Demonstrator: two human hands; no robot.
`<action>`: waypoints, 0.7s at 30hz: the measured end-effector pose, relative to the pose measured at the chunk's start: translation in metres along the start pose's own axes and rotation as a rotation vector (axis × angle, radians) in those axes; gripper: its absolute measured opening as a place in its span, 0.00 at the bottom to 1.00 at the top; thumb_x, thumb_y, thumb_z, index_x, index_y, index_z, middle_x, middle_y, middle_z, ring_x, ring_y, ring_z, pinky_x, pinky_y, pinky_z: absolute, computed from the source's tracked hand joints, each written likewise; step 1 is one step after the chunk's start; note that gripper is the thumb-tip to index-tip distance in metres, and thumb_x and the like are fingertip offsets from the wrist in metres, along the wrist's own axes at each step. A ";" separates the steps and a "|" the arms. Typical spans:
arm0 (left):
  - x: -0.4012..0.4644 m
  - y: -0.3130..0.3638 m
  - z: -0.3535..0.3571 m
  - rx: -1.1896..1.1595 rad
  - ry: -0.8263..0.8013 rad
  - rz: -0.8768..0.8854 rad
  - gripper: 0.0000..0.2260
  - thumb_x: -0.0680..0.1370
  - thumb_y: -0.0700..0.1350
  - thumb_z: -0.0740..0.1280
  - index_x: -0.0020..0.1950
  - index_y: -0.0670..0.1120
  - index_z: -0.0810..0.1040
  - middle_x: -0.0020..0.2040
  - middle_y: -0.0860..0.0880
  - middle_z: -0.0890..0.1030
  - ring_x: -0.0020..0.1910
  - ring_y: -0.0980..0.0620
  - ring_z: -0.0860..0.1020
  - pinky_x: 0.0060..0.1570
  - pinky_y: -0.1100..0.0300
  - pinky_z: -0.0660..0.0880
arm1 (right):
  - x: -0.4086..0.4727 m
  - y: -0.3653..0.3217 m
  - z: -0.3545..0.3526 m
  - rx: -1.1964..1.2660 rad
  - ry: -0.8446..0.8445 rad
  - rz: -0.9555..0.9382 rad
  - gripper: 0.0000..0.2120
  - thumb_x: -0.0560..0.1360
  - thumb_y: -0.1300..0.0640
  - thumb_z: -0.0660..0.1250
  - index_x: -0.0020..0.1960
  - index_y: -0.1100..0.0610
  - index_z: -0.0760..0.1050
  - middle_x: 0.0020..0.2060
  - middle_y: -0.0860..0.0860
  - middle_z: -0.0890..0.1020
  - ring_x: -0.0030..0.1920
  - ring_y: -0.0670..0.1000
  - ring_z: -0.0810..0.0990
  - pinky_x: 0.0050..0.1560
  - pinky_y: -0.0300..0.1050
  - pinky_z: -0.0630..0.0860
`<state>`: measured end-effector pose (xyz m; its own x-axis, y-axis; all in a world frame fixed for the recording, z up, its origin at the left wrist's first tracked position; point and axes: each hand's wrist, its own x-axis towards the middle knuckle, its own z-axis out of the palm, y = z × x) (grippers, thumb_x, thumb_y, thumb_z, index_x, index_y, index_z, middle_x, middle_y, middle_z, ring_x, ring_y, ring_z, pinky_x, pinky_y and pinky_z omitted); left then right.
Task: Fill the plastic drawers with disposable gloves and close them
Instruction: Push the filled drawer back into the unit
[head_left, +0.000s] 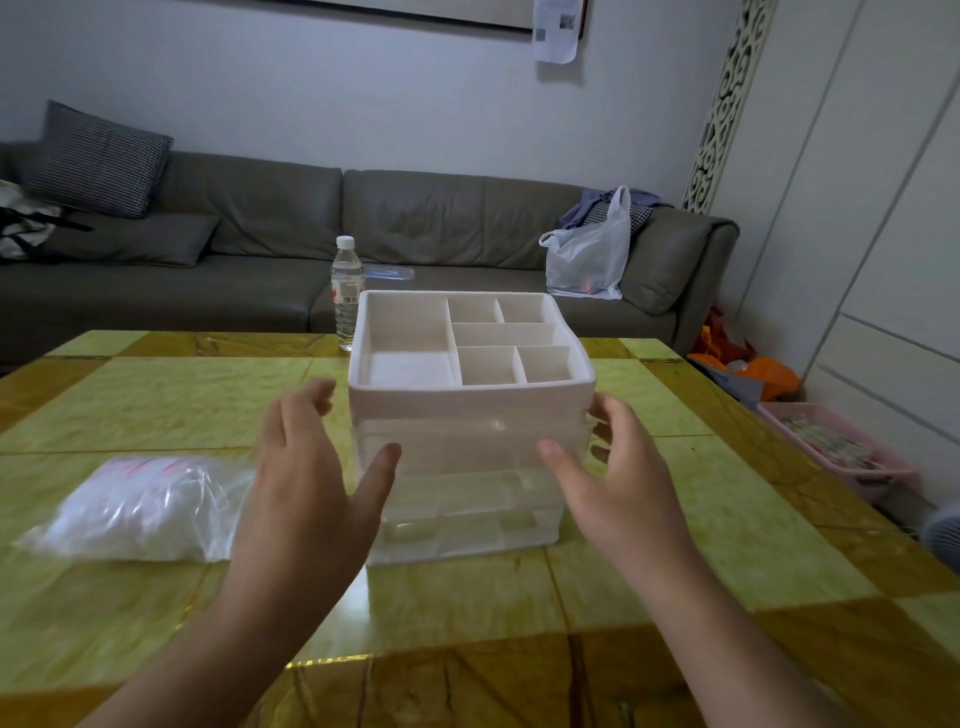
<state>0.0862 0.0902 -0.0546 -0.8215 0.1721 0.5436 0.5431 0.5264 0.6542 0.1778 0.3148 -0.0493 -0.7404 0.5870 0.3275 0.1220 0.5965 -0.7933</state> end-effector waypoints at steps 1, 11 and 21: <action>0.002 -0.001 0.002 -0.026 -0.028 -0.067 0.27 0.78 0.53 0.72 0.73 0.49 0.67 0.68 0.51 0.74 0.64 0.49 0.76 0.60 0.49 0.77 | 0.001 0.000 0.002 0.038 -0.026 0.002 0.21 0.80 0.46 0.73 0.69 0.43 0.69 0.62 0.38 0.78 0.63 0.41 0.77 0.53 0.34 0.75; 0.017 0.001 0.007 -0.124 -0.055 -0.171 0.14 0.78 0.53 0.72 0.62 0.54 0.75 0.56 0.56 0.81 0.50 0.62 0.79 0.49 0.56 0.80 | 0.011 0.004 0.010 0.087 0.094 0.020 0.17 0.78 0.47 0.75 0.63 0.47 0.73 0.55 0.42 0.80 0.56 0.44 0.79 0.44 0.31 0.72; 0.021 0.003 0.018 -0.132 -0.137 -0.172 0.15 0.79 0.51 0.72 0.63 0.55 0.73 0.54 0.61 0.79 0.51 0.63 0.78 0.42 0.64 0.73 | -0.010 0.005 0.027 0.287 -0.020 0.439 0.03 0.78 0.59 0.69 0.48 0.59 0.81 0.41 0.55 0.86 0.38 0.54 0.86 0.31 0.49 0.78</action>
<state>0.0675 0.1101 -0.0505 -0.9147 0.2059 0.3477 0.4040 0.4456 0.7989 0.1677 0.2975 -0.0701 -0.6727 0.7361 -0.0752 0.2396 0.1205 -0.9634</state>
